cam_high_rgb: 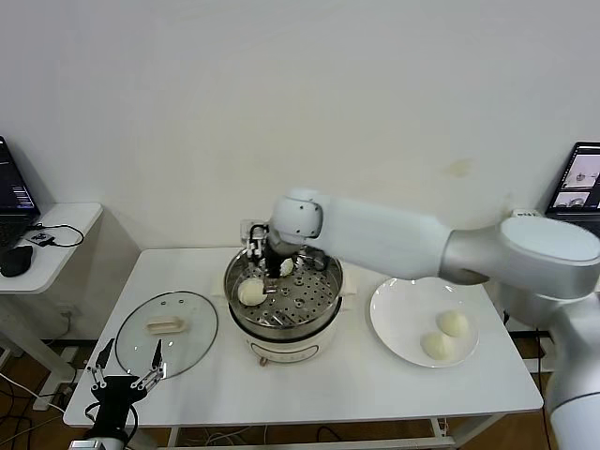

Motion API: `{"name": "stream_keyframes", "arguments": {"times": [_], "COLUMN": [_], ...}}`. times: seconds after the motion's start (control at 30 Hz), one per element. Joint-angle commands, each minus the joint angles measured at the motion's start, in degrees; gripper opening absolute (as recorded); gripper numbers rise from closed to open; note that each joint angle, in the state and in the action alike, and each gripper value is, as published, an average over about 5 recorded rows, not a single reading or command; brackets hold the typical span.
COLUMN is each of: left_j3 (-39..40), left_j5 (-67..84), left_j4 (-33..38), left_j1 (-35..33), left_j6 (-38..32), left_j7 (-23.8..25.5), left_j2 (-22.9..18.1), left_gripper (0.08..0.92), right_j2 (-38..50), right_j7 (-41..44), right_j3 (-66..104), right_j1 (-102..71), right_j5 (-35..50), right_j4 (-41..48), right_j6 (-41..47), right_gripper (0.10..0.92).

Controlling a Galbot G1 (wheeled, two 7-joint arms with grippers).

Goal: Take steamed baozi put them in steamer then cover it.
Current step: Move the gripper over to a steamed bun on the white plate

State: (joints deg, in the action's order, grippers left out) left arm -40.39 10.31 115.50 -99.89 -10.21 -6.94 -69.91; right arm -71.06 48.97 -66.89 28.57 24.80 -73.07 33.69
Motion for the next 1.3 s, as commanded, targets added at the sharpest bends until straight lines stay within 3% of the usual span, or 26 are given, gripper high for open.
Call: {"name": "stream_keyframes", "arguments": {"times": [0.03,0.33,0.6,0.93,1.3], "left_j3": [0.1,1.3,1.8,1.7,1.8], "left_j5": [0.0,-0.2,-0.3,-1.2,-1.5], "left_j4": [-0.3,-1.4,-1.9,-1.5,-1.7], "left_j1": [0.1,0.9,1.0,0.6,0.5], "left_j6": [0.1,0.3,0.5,1.2,1.5], "left_j7": [0.0,0.1,0.1,0.2,0.2], "left_j2": [0.4,1.3,1.2,0.8,0.3], "left_gripper": [0.823,0.823,0.823,0.823,0.823], "right_j2": [18.7,37.8,46.3,47.2,42.9], "right_j7": [12.7,18.0,17.6,16.1,15.7], "right_j3": [0.1,-3.1,1.4,15.8,19.7], "right_j1": [7.9,6.0,-6.6,-27.1,-35.0], "right_j5": [-8.1,-19.5,-27.4,-32.6,-34.0], "right_j4": [-8.7,-16.3,-19.1,-16.3,-11.4], "right_j6": [-10.1,-17.7,-19.7,-19.9,-19.3], "right_gripper": [0.823,0.823,0.823,0.823,0.823]}}
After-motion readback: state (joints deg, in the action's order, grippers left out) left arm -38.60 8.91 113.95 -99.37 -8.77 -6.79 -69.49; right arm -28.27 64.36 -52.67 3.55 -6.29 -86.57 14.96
